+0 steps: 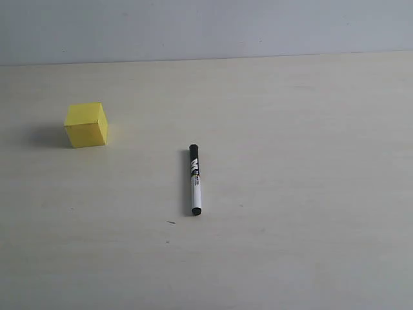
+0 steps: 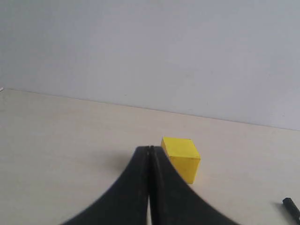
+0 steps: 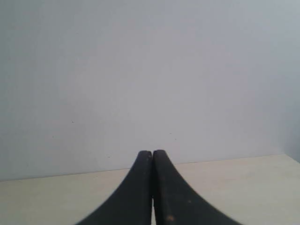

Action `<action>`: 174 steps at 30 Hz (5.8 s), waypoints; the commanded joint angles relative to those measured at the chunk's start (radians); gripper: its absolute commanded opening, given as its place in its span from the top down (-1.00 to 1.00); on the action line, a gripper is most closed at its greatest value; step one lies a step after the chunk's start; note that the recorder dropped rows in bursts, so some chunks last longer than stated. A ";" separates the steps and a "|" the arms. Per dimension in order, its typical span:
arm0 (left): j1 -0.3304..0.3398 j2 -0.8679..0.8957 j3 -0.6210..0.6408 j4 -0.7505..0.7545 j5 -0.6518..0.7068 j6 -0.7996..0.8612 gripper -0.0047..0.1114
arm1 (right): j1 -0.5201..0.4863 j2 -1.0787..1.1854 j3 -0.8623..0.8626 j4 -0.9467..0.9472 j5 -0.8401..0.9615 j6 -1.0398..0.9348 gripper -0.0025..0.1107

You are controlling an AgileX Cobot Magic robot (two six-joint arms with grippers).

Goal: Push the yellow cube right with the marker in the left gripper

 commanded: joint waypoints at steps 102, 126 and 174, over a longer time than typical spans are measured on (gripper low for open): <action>-0.749 1.680 -1.192 -0.080 0.648 -0.308 0.06 | -0.003 -0.007 0.005 -0.005 0.000 -0.002 0.96; -0.764 2.206 -1.627 -0.064 0.880 -0.443 0.01 | -0.003 -0.007 0.005 -0.005 0.000 -0.002 0.96; -0.755 1.888 -1.706 0.206 1.035 0.313 0.92 | -0.003 -0.007 0.005 -0.005 0.000 -0.004 0.96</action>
